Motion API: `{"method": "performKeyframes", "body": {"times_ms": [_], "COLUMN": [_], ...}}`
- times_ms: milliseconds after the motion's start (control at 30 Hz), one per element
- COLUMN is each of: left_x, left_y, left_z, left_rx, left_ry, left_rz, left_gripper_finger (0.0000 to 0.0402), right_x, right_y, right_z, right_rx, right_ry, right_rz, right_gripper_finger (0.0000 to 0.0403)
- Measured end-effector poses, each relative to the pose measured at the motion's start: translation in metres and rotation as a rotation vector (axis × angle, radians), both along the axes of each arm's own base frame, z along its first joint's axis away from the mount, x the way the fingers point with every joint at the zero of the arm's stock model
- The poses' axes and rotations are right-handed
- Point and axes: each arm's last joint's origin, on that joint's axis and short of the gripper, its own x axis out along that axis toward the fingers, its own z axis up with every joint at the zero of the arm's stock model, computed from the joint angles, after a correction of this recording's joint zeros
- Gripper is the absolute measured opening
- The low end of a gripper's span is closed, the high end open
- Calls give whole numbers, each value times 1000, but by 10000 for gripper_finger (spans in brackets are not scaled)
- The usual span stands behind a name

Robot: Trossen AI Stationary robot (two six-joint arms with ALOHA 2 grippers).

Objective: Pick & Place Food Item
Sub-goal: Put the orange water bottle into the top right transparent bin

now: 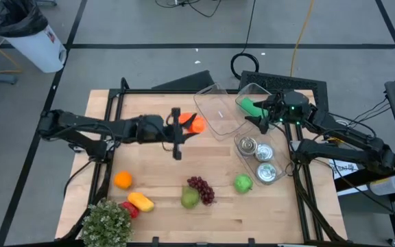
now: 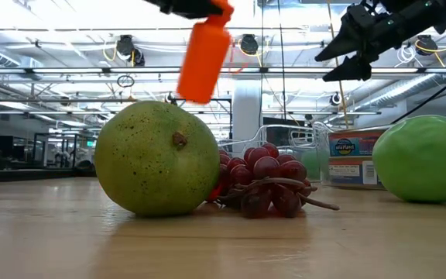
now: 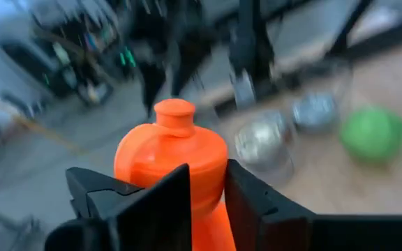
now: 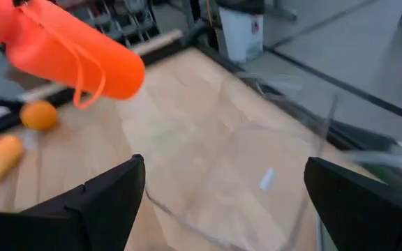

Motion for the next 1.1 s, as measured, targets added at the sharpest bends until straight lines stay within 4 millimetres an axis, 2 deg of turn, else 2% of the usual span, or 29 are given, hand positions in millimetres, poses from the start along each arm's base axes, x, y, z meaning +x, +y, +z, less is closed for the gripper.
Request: {"method": "performKeyframes", "body": {"times_ms": [167, 267, 367, 500, 700, 900, 1100], "left_x": [6, 8, 10, 16, 23, 36, 40], "left_y": [9, 12, 11, 12, 12, 18, 25], "left_z": [5, 6, 4, -5, -21, -43, -70], "left_rx": [12, -1, -10, -23, -91, -209, -298], "left_ry": [-83, -106, -113, -78, -6, 19, 142], "left_rz": [-35, -42, -53, -32, -5, 145, 277], "left_gripper_finger": [17, 4, 6, 9, 7, 48, 139], "right_x": [10, 15, 19, 22, 35, 47, 54], "right_y": [4, 12, 18, 24, 30, 27, 24], "right_z": [-16, -20, -26, -45, -58, -62, -66], "right_rx": [-26, -156, -282, -310, -318, -310, -294], "right_ry": [-140, -271, -388, -398, -316, -258, -225], "right_rz": [131, 244, 261, 258, 276, 252, 259], "right_gripper_finger": [373, 373, 373, 373, 373, 373, 373]}}
